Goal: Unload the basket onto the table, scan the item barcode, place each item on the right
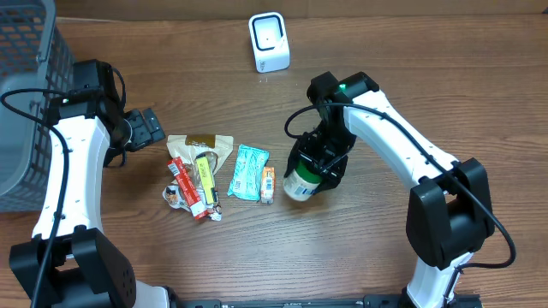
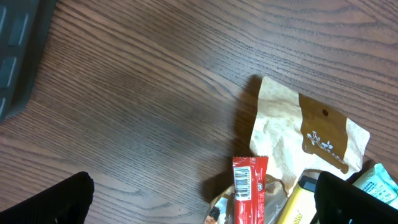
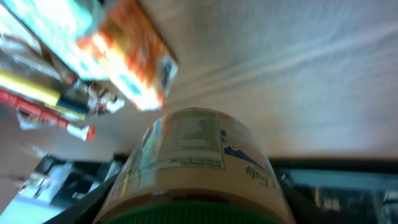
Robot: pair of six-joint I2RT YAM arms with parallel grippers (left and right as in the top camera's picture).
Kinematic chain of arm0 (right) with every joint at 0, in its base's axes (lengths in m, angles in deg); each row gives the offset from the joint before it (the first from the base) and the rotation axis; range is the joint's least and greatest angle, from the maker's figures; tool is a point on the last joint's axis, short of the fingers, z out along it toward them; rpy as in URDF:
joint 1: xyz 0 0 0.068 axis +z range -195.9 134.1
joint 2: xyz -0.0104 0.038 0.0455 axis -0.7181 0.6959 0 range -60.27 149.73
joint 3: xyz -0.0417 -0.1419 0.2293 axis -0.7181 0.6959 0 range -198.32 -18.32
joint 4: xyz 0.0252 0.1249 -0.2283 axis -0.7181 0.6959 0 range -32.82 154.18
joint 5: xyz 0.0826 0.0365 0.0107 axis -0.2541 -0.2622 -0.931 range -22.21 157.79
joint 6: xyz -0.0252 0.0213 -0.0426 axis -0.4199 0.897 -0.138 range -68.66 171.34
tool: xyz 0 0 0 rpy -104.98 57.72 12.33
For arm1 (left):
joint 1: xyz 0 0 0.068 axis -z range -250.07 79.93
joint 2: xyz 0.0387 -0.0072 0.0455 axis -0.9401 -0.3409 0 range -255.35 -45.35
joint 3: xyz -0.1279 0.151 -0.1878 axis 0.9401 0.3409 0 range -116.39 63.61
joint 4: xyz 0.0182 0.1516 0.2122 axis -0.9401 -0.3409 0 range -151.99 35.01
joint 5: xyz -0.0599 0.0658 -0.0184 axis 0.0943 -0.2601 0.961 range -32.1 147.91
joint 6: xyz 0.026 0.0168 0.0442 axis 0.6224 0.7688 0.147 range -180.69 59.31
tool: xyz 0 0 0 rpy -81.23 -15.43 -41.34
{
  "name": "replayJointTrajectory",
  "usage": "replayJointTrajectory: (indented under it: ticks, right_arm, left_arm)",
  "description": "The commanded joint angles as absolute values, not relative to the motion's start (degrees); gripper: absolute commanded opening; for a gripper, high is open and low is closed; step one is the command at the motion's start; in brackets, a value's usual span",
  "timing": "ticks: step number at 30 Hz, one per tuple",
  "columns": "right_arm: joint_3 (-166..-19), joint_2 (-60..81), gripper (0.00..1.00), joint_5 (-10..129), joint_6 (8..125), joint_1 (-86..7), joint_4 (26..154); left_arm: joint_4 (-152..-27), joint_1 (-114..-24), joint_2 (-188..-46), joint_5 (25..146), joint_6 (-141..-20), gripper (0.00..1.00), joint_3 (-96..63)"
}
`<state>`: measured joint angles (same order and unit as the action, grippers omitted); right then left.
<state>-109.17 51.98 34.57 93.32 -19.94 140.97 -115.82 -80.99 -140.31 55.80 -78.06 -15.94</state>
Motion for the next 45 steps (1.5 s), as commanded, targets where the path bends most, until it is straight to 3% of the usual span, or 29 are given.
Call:
replayJointTrajectory:
  ticks: [1, 45]
  right_arm:
    - [-110.3, 51.6, 0.25, 24.6, 93.3, -20.1, 144.2]
    - [-110.3, 51.6, 0.24, 16.5, 93.4, -20.1, 154.3]
  left_arm:
    - [-115.8, -80.9, -140.1, 56.0, -77.0, 1.00, -17.0]
    - [-115.8, -80.9, -140.1, 56.0, -77.0, 1.00, -17.0]
